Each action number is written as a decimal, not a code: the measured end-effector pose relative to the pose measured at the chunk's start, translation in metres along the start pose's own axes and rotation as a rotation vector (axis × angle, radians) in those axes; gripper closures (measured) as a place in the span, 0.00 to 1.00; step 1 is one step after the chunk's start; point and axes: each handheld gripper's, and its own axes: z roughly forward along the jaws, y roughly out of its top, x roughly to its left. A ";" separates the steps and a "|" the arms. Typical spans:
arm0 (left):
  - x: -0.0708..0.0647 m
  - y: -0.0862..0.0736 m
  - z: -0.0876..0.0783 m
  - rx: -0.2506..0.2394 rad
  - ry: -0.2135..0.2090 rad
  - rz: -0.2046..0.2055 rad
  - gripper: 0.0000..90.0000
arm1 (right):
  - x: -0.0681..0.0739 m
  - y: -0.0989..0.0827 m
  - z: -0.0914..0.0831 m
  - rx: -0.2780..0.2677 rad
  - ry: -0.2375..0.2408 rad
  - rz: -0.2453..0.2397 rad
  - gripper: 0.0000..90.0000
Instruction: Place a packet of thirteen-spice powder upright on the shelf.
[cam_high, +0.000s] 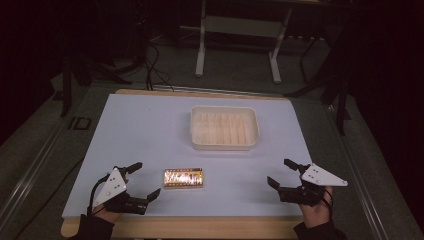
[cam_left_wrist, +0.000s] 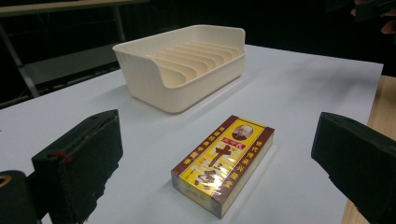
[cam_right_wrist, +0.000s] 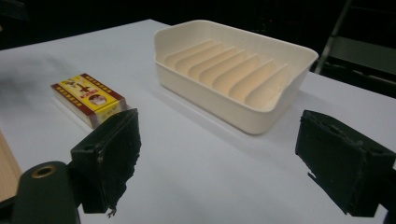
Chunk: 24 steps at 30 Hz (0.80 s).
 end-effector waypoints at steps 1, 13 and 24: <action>0.000 0.000 0.000 0.000 0.000 0.000 0.03 | 0.000 0.000 0.000 -0.001 0.001 0.003 0.15; 0.001 0.018 0.000 0.041 -0.022 -0.139 0.03 | -0.001 0.002 -0.004 -0.019 -0.022 0.018 0.14; 0.005 0.046 0.003 0.067 -0.112 -0.092 0.00 | 0.005 0.005 -0.004 -0.047 -0.013 -0.013 0.14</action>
